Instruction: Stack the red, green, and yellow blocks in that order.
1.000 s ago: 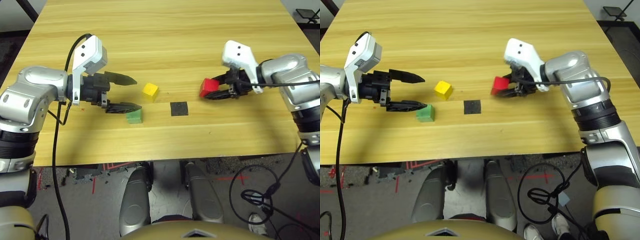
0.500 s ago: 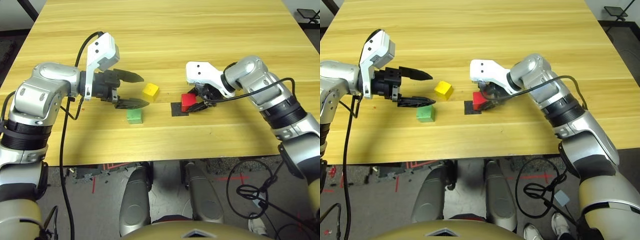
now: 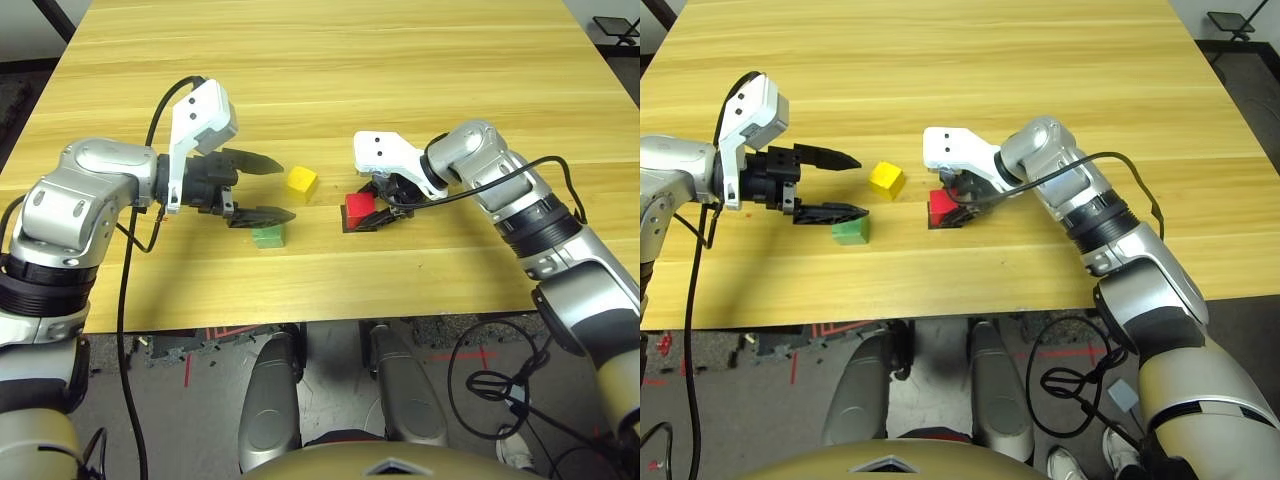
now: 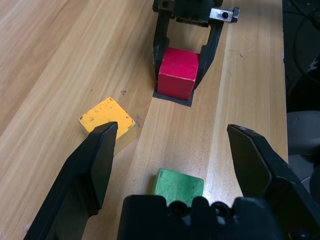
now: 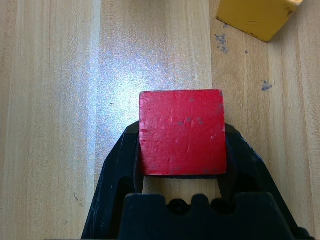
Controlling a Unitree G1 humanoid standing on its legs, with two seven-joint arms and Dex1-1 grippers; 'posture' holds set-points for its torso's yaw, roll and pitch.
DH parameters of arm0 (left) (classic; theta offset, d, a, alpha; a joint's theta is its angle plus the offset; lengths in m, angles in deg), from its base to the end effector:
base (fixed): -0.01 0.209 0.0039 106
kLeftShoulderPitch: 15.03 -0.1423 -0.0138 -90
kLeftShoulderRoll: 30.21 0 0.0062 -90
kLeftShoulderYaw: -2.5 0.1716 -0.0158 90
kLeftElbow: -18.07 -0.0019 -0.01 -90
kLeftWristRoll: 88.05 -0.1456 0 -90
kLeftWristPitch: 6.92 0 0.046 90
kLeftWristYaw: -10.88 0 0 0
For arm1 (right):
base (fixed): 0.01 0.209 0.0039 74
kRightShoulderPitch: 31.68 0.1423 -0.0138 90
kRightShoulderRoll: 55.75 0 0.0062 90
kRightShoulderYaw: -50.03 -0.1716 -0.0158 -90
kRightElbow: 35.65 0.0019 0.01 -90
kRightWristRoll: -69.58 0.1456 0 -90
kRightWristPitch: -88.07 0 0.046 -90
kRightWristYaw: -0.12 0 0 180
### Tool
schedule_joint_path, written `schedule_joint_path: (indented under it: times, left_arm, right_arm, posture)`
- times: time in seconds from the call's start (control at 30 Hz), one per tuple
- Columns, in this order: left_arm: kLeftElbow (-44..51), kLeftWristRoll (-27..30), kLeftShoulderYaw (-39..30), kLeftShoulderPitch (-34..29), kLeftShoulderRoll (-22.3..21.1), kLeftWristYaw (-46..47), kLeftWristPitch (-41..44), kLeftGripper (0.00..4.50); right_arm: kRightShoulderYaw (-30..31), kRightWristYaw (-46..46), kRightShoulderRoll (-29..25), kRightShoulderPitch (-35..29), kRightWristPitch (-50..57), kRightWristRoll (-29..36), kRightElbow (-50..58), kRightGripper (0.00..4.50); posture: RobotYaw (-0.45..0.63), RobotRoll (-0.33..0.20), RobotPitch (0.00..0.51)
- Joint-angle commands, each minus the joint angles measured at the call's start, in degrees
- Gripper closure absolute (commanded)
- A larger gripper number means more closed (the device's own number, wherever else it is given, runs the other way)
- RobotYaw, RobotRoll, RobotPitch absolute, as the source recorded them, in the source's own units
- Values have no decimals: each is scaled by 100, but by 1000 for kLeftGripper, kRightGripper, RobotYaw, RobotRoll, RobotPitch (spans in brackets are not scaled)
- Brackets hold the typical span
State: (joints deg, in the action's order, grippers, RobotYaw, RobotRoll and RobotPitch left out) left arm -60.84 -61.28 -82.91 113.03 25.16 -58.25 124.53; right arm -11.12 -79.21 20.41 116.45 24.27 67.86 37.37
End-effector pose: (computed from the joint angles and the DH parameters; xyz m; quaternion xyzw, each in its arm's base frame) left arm 0.2639 0.2174 0.2601 0.2147 0.1118 -0.5730 0.7830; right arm 0.3290 -0.1222 0.2345 -0.3704 0.1917 0.6338 0.6514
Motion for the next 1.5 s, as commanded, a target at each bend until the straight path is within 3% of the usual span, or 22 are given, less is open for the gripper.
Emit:
schedule_joint_path:
  times: [0.03,0.07,0.3,0.47,0.63,0.77,1.27,1.37,1.5]
  left_arm:
    - [175,80,-95,-140,-113,4,63,0]
    - [188,93,-101,-150,-118,14,70,0]
    - [244,-68,152,-131,-515,-402,-93,0]
    - [250,-372,481,-116,-840,-734,-369,0]
    - [-55,-849,720,-94,-774,-712,-809,0]
    - [-317,-1191,878,-118,-647,-685,-1147,0]
    - [-679,-1662,1092,-546,-274,-612,-1468,0]
    - [-732,-1745,1114,-601,-195,-550,-1518,622]
    - [-593,-1744,1085,-629,-24,-394,-1425,2063]
  right_arm:
    - [35,-102,-21,-117,-74,-28,-9,2424]
    - [32,-106,-31,-128,-76,-26,0,2424]
    - [-769,-357,-37,-182,-218,764,-117,58]
    - [-1454,-1004,-500,16,-517,1346,-306,18]
    - [-1428,-1317,-1504,-252,-589,1980,48,18]
    - [-1460,-1317,-1956,-461,-485,2246,315,18]
    - [-1988,-956,-2056,-768,296,2427,1113,18]
    - [-2028,-898,-2066,-816,342,2433,1158,0]
    - [-2064,-844,-2062,-839,342,2403,1132,0]
  posture:
    - [326,-79,266]
    - [323,-78,265]
    - [300,-69,259]
    - [261,-55,246]
    - [218,-48,241]
    - [183,-46,239]
    - [118,-36,254]
    - [117,-34,255]
    - [119,-33,253]
